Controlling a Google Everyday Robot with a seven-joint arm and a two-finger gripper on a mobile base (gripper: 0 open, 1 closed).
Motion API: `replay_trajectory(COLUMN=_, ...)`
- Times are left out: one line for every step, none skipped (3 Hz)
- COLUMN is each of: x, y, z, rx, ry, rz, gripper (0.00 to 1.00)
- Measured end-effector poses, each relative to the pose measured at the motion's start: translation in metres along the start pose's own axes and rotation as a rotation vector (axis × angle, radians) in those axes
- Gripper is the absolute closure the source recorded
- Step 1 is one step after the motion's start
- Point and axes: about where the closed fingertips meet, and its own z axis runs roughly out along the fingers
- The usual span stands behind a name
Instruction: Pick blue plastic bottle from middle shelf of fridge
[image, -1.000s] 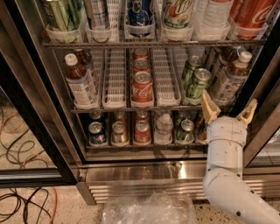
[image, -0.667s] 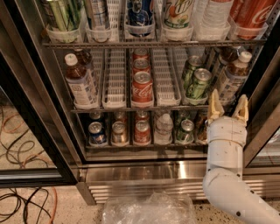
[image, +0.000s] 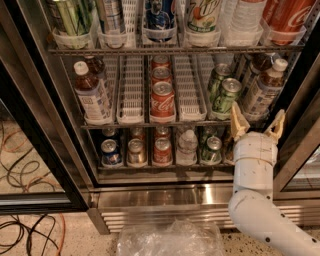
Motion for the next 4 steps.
replay_trajectory(x=0.005, y=0.003, z=0.007, rx=0.006, ry=-0.005, rz=-0.005, gripper=0.26)
replay_trajectory(x=0.007, y=0.003, z=0.015, rx=0.017, ry=-0.012, rz=-0.008, gripper=0.27)
replay_trajectory(x=0.009, y=-0.002, z=0.029, rx=0.055, ry=-0.027, rz=-0.01, gripper=0.27)
replay_trajectory(x=0.01, y=-0.01, z=0.04, rx=0.098, ry=-0.033, rz=-0.012, gripper=0.37)
